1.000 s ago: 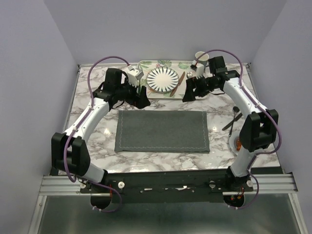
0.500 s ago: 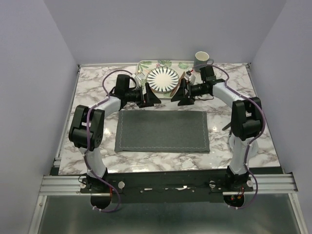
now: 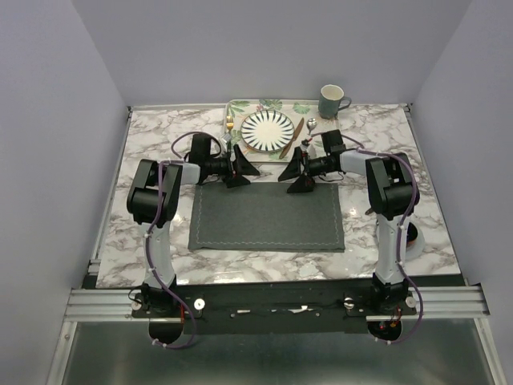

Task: Fold the napkin into a case and place the utensils inside
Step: Smooth out the rectangle-folded napkin at the center of the board.

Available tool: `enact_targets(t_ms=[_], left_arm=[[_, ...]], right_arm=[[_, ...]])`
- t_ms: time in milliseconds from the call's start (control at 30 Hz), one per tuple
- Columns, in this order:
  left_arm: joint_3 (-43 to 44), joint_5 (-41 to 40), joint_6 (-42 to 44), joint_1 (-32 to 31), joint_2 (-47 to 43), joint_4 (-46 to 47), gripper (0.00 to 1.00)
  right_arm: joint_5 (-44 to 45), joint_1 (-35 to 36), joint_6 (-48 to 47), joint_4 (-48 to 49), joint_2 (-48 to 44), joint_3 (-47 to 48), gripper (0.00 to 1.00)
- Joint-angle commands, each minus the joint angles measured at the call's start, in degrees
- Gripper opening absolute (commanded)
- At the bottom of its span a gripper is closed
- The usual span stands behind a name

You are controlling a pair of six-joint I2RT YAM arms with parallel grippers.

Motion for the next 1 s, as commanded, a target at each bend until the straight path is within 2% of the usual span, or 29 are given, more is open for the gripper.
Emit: enact_targets(t_ms=[0, 233, 467, 533, 767, 967], left_arm=[[-2.3, 1.6, -0.1, 1.6, 2.2, 2.9, 0.99], [-4.3, 2.9, 1.5, 2.8, 0.7, 3.9, 0.99], [-6.4, 5.7, 1.4, 2.9, -8.3, 4.0, 0.99], [-7.9, 5.3, 1.1, 3.1, -9.8, 3.9, 0.99], [-10.9, 4.6, 3.1, 7.3, -7.8, 4.0, 0.99], [-9.9, 5.3, 6.5, 11.0, -2.0, 2.6, 0.99]], right_arm=[[-3.1, -1.0, 1.0, 1.1, 5.6, -2.2, 1.00], [-5.6, -1.9, -0.3, -0.4, 7.6, 0.7, 1.00], [-9.4, -1.3, 1.5, -1.4, -4.4, -1.6, 1.00], [-9.2, -1.5, 1.2, -1.5, -5.2, -3.0, 1.00], [-8.9, -5.9, -1.4, -2.5, -0.9, -5.5, 1.00], [-7.3, -8.4, -5.5, -7.0, 4.5, -4.5, 1.00]])
